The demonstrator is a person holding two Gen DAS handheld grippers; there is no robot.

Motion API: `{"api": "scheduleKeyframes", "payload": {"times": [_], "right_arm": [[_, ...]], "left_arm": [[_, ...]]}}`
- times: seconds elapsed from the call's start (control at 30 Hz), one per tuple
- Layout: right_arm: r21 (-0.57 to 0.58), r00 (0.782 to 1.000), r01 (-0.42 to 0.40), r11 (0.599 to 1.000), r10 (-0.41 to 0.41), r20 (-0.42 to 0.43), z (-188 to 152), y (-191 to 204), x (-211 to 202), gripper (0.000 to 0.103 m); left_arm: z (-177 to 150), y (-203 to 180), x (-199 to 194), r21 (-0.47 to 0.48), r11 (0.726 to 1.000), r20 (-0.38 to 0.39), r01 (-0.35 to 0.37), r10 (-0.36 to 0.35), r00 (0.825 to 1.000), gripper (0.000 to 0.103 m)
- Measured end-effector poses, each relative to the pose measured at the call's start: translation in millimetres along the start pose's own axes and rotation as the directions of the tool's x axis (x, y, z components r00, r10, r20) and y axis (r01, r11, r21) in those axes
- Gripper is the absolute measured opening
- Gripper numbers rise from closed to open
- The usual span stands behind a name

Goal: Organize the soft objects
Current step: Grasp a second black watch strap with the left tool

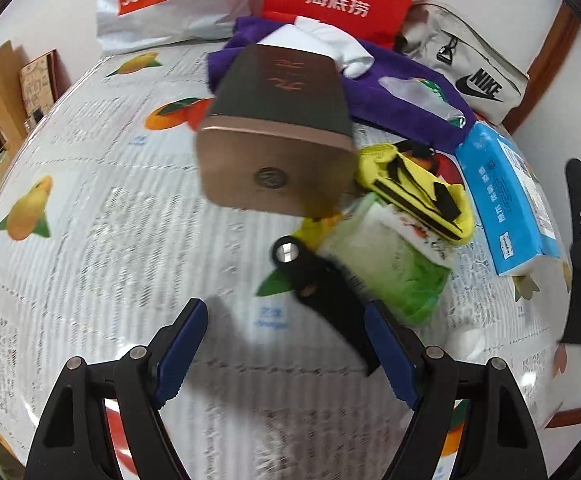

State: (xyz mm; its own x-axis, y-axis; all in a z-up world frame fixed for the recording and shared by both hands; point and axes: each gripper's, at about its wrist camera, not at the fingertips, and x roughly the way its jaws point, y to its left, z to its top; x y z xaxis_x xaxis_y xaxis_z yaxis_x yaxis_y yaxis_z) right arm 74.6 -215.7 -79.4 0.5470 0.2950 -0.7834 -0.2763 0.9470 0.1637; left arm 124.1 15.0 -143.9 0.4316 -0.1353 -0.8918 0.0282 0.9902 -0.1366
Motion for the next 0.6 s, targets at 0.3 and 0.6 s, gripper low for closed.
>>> {"api": "scheduleKeyframes", "payload": {"times": [0.3, 0.6], "right_arm": [[0.019, 1.000, -0.018, 1.000, 0.018, -0.002, -18.5, -8.2, 2.2, 0.003], [0.055, 1.000, -0.008, 0.998, 0.009, -0.019, -39.5, -22.1, 6.0, 0.003]], "left_arm": [[-1.7, -30.5, 13.7, 0.080, 0.986, 0.045, -0.149, 0.146, 0.988, 0.084], [-19.8, -12.4, 0.7, 0.046, 0.985, 0.054, -0.164, 0.162, 0.985, 0.085]]}}
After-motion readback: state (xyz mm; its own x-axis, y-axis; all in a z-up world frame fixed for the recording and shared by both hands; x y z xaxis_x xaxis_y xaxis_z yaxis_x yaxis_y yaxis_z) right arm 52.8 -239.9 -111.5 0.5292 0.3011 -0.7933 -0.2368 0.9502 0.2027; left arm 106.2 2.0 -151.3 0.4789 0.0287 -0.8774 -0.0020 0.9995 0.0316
